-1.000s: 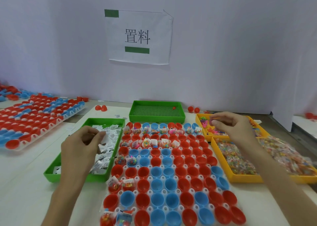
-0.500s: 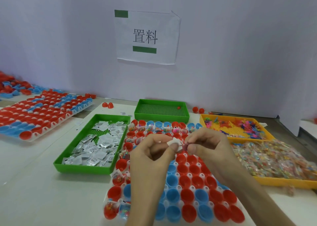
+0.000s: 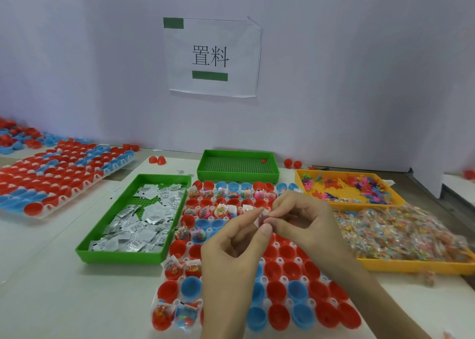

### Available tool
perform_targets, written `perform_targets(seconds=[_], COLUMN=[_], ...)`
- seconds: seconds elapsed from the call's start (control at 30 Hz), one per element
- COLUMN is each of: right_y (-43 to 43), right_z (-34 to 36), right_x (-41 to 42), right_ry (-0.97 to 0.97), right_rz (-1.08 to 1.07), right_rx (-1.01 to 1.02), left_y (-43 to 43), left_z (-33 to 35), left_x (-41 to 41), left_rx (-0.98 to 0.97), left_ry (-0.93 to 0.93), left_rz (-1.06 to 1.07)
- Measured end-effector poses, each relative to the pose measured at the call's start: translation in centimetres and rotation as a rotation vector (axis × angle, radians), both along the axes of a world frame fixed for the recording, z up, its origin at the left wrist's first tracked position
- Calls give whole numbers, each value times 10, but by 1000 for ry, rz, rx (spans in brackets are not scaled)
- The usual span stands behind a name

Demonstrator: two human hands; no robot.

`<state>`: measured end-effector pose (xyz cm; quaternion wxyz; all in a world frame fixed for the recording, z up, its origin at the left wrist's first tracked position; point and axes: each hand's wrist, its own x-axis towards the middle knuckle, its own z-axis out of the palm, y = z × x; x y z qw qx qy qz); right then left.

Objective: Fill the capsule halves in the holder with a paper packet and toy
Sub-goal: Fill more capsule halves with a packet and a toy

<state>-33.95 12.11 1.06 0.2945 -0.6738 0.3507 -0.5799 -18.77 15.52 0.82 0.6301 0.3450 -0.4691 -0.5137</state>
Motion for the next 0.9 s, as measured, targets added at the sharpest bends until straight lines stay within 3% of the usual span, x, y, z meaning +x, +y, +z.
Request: perform_targets(seconds=[0.2, 0.3, 0.4, 0.53, 0.9], right_y=[0, -12, -27, -38, -38], right_z=[8, 11, -4, -33, -30], right_x=[-11, -44, -93, -130, -133], right_ry=[132, 180, 510, 850, 600], right_rz=[-20, -277, -632, -703, -848], right_rx=[59, 96, 254, 575, 349], left_y=[-2, -3, -3, -3, -3], left_z=[-5, -4, -4, -6, -8], left_x=[1, 6, 9, 10, 17], left_rx=[6, 7, -5, -26, -7], left_ry=[5, -2, -26, -77, -150], left_rz=[140, 146, 161, 193, 126])
